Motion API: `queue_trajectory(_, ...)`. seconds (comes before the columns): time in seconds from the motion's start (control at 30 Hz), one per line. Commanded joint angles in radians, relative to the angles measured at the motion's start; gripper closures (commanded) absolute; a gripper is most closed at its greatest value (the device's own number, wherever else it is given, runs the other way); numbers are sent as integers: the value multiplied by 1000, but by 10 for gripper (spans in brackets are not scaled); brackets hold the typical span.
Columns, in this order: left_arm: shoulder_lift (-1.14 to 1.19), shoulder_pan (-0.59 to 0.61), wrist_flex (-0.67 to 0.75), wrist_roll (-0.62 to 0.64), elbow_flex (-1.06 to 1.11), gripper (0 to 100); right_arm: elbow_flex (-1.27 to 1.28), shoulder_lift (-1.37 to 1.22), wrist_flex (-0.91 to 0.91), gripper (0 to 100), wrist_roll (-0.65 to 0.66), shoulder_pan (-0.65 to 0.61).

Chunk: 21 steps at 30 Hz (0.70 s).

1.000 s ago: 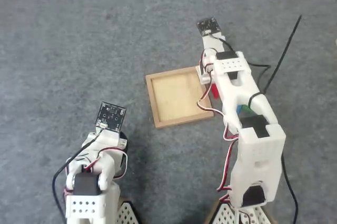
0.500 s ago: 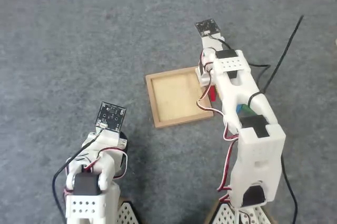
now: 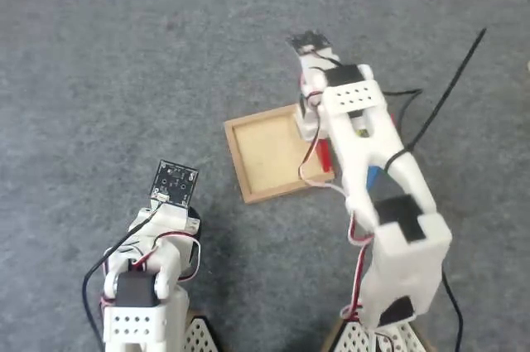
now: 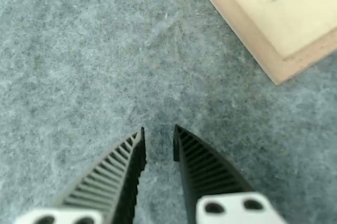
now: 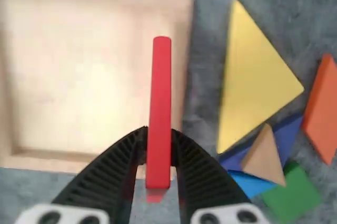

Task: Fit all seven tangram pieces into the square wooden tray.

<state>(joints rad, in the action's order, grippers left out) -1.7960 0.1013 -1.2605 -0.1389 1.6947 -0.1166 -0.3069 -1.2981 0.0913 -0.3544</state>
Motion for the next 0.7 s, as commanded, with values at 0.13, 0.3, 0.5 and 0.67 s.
queue_trajectory(0.13, -21, 2, -3, -11, -12, 914, -44, 134, -15, 991, -135, -168)
queue_trajectory(0.3, -21, 2, -3, -11, -12, 914, -51, 7, 36, 991, -265, -254)
queue_trajectory(0.5, -21, 2, -3, -11, -12, 914, -49, -91, 84, 991, -388, -288)
queue_trajectory(0.67, -21, 2, -3, -11, -12, 914, -46, -107, 102, 991, -414, -372)
